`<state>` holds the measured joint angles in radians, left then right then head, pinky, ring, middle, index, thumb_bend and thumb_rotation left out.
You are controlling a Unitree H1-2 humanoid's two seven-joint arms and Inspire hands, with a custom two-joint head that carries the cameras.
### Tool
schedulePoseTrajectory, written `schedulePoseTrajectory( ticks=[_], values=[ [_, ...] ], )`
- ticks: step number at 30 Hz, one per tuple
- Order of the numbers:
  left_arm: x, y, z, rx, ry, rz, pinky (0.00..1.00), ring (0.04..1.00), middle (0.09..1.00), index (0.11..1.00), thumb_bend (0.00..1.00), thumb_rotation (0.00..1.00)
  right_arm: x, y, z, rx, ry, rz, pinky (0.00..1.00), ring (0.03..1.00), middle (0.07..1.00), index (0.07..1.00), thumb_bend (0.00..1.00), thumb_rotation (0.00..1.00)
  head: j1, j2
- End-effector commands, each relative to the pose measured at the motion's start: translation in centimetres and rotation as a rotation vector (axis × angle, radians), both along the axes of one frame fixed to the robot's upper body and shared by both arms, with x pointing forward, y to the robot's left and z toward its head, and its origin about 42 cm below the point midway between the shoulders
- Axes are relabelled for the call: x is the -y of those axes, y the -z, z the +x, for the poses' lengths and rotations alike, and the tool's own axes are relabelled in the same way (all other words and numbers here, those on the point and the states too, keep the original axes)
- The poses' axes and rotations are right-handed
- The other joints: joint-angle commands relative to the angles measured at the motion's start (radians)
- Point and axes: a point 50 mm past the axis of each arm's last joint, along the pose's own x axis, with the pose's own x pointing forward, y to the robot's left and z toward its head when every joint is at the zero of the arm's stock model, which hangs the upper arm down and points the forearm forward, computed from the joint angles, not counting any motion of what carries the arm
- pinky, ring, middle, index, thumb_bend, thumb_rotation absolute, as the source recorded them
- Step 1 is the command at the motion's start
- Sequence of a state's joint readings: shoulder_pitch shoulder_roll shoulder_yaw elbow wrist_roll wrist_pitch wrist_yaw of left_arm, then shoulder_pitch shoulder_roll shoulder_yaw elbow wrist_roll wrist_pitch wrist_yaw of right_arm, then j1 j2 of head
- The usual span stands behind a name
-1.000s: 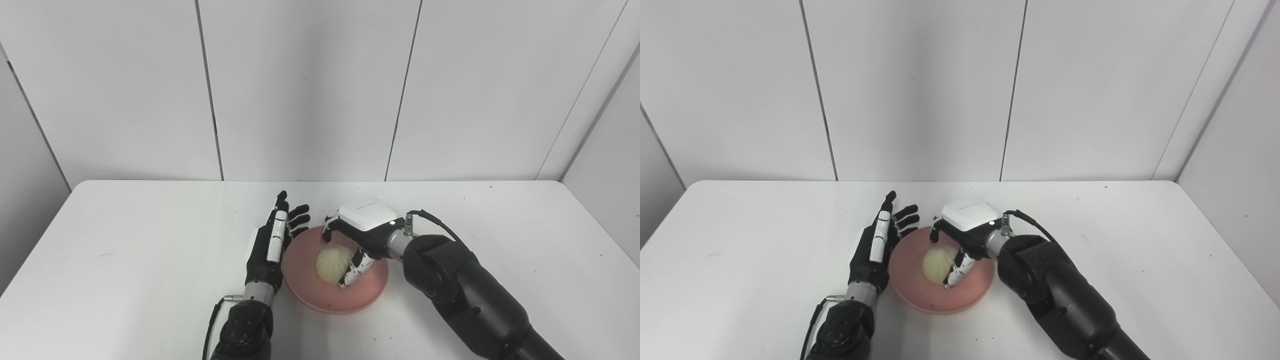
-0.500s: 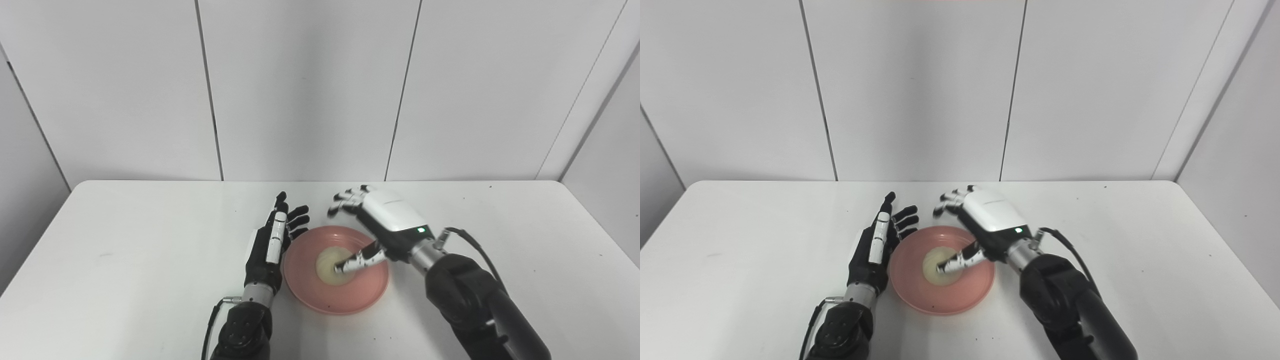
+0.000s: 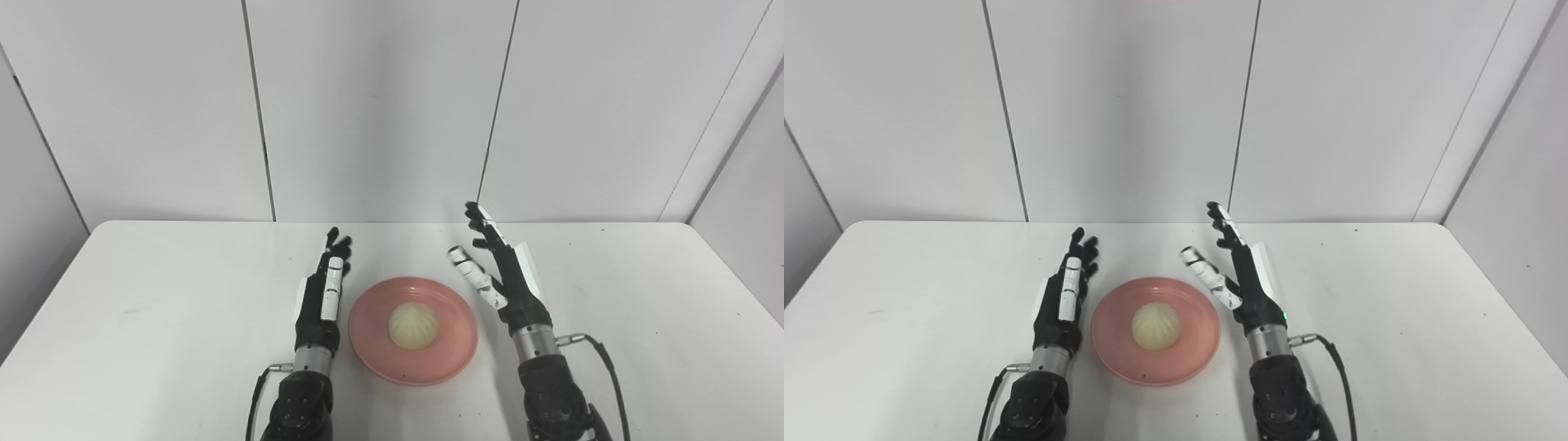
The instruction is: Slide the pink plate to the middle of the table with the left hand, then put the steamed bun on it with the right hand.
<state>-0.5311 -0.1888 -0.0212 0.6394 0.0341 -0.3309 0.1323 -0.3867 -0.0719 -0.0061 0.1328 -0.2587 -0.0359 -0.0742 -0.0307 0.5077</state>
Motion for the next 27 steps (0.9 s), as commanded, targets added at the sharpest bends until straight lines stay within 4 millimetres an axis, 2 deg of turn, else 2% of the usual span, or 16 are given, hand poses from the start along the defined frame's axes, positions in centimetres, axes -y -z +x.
schedulePoseTrajectory(
  ticks=[1, 5, 12, 27],
  values=[
    [-0.5, 1.7, -0.8, -0.007, -0.039, 0.024, 1.0, 0.999, 0.994, 0.959, 0.6, 1.0, -0.4, -0.9, 0.6, -0.027, -0.026, 0.109, 0.87, 0.917, 0.924, 0.937, 0.73, 1.0, -0.001, 0.0],
    [-0.5, 1.6, -0.9, 0.0, -0.056, 0.03, 1.0, 1.0, 1.0, 0.969, 0.59, 1.0, -0.5, 0.0, 0.8, -0.144, -0.011, 0.194, 0.9, 0.924, 0.934, 0.951, 0.7, 1.0, -0.003, 0.002],
    [-0.4, 1.5, -1.0, -0.009, -0.06, 0.029, 1.0, 1.0, 1.0, 0.997, 0.59, 1.0, -0.4, 1.2, 0.9, -0.203, 0.001, 0.217, 0.92, 0.922, 0.933, 0.933, 0.71, 1.0, -0.007, 0.006],
    [-0.6, 1.5, -0.9, -0.024, -0.036, 0.028, 1.0, 1.0, 1.0, 1.0, 0.58, 1.0, -0.3, 1.7, 0.8, -0.184, -0.002, 0.15, 0.93, 0.954, 0.951, 0.936, 0.68, 1.0, -0.012, 0.008]
  ],
)
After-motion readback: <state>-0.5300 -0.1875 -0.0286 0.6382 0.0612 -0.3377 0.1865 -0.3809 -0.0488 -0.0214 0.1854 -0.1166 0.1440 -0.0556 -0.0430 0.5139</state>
